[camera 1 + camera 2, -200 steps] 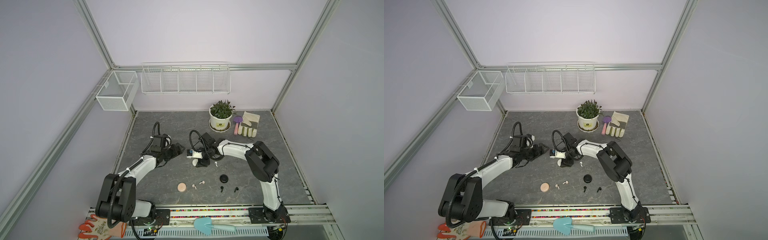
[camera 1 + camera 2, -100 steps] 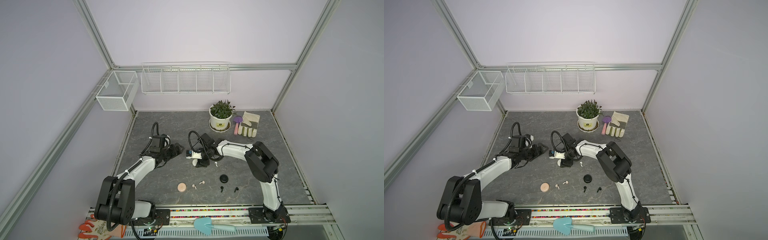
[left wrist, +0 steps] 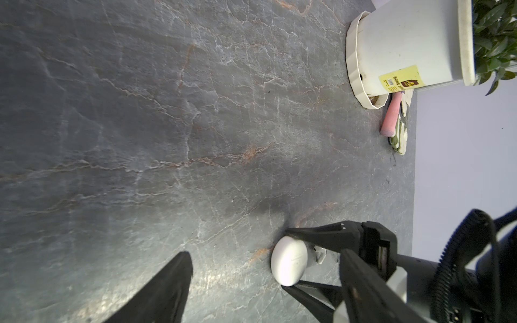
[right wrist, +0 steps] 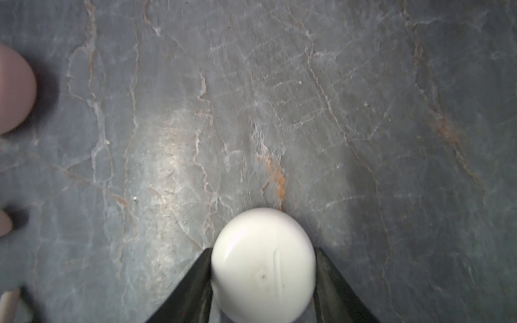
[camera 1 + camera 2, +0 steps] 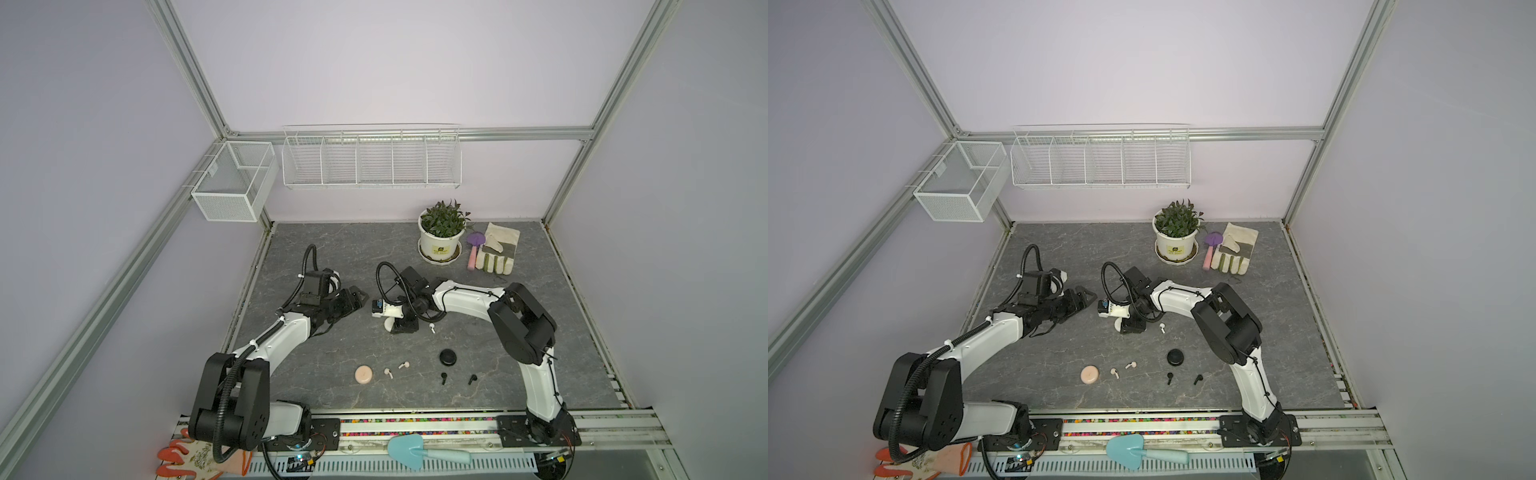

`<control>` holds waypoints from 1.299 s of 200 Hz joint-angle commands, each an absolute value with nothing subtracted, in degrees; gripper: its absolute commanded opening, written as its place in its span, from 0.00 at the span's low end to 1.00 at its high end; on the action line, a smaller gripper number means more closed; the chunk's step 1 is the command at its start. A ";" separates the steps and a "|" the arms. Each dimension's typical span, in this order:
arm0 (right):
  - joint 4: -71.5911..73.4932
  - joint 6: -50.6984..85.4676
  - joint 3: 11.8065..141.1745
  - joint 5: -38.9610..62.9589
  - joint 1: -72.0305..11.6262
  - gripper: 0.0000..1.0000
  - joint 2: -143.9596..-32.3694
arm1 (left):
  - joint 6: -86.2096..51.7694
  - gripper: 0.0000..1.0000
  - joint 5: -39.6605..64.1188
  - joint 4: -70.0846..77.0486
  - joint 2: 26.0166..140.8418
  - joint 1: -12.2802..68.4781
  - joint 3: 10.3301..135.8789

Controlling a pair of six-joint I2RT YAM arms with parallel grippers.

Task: Insert wireless bluetooth earbuds into charging case
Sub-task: Pick up the charging case from the center of the table, then pass the charging case.

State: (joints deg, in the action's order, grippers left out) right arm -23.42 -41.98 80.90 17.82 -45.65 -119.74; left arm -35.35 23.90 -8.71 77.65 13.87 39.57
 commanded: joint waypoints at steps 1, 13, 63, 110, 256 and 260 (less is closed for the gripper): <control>-23.88 -40.90 80.89 19.15 -46.06 0.51 -118.92 | -35.68 0.82 24.33 -9.68 75.80 13.53 38.68; -22.90 -40.11 80.22 18.95 -46.12 0.51 -117.02 | -35.60 0.82 24.28 -10.42 74.56 13.54 38.05; -16.85 -36.13 74.52 17.40 -44.78 0.44 -107.69 | -34.66 0.81 26.16 -12.60 66.98 13.53 34.68; -6.81 -28.92 65.96 17.24 -44.97 0.42 -100.34 | -39.82 0.78 34.71 2.20 65.66 18.41 29.36; 1.53 -27.69 58.71 17.27 -45.05 0.43 -93.17 | -49.04 0.57 45.60 28.96 74.82 23.98 26.18; 1.61 -27.62 58.71 17.46 -45.04 0.43 -93.12 | -49.03 0.57 45.70 29.12 74.88 24.06 26.27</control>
State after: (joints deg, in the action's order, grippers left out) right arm -0.34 -27.86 59.53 15.49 -44.77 -94.91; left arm -48.03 44.05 25.58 73.93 23.42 25.76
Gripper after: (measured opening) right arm 0.523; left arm 0.582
